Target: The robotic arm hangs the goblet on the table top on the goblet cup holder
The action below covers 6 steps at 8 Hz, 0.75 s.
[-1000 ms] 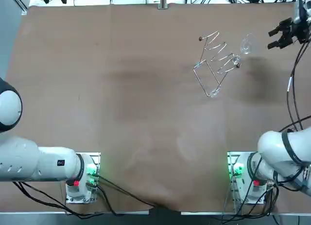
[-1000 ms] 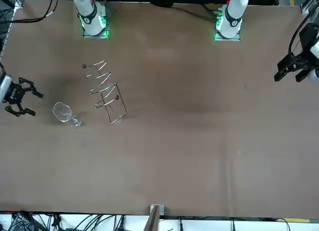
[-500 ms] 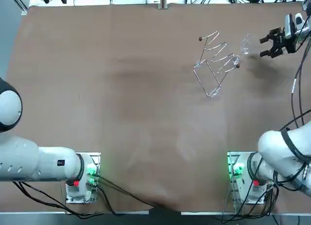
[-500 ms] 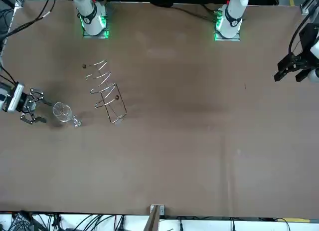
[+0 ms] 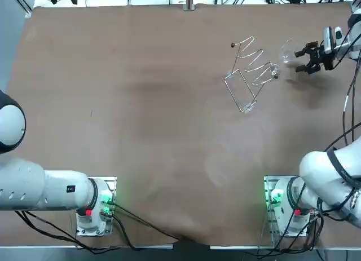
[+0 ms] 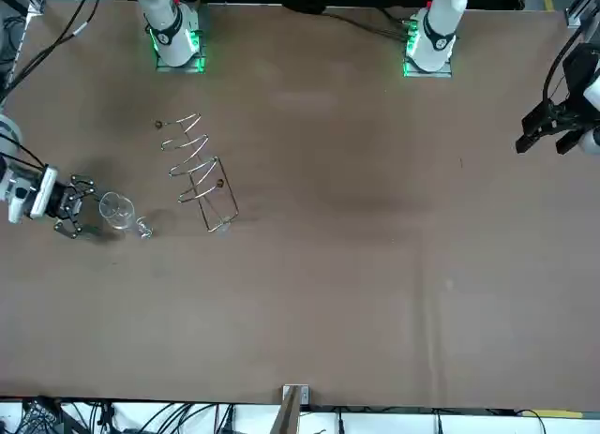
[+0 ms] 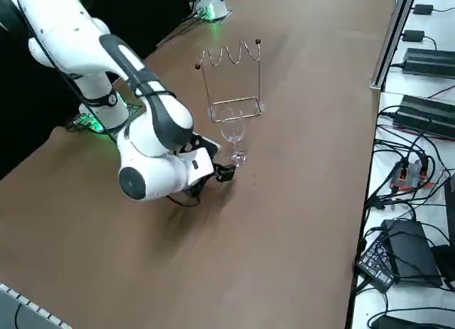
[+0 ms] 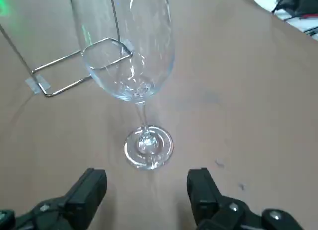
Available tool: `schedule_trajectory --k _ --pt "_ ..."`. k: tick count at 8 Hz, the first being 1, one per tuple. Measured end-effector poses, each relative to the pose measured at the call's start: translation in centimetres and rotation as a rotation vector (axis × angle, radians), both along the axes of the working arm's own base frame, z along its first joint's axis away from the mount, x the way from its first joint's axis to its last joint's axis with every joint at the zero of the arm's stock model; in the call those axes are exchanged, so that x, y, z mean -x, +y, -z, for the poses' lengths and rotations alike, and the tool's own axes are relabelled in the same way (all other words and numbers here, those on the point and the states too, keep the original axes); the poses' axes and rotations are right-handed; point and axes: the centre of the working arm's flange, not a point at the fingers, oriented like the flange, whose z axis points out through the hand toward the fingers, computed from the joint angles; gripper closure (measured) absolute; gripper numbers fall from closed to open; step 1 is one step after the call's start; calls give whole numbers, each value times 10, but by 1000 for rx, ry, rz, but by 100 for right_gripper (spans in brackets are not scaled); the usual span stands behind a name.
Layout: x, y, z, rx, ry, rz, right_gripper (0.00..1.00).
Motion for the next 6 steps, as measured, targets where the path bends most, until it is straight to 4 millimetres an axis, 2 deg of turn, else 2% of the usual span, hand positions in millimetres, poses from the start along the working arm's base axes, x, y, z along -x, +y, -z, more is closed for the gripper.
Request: schedule_trajectory --k 4,6 --pt "-9 31 27 -67 -13 -26 0" --pt "-15 45 32 -68 -15 -39 0"
